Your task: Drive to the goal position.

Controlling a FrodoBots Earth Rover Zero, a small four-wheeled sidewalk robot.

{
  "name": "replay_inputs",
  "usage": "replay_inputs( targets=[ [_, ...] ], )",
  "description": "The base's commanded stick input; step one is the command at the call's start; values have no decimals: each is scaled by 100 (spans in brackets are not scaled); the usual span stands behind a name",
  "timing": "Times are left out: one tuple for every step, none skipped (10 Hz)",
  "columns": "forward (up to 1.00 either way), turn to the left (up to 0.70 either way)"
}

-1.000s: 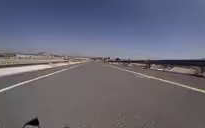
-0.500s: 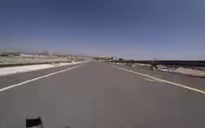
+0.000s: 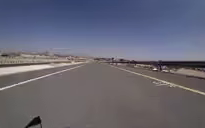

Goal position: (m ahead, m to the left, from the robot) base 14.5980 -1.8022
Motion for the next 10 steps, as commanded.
replay_inputs(
  targets=[
    [100,0],
    [100,0],
    [100,0],
    [100,0],
    [100,0],
    [100,0],
    [100,0],
    [100,0],
    [100,0],
    [100,0]
  ],
)
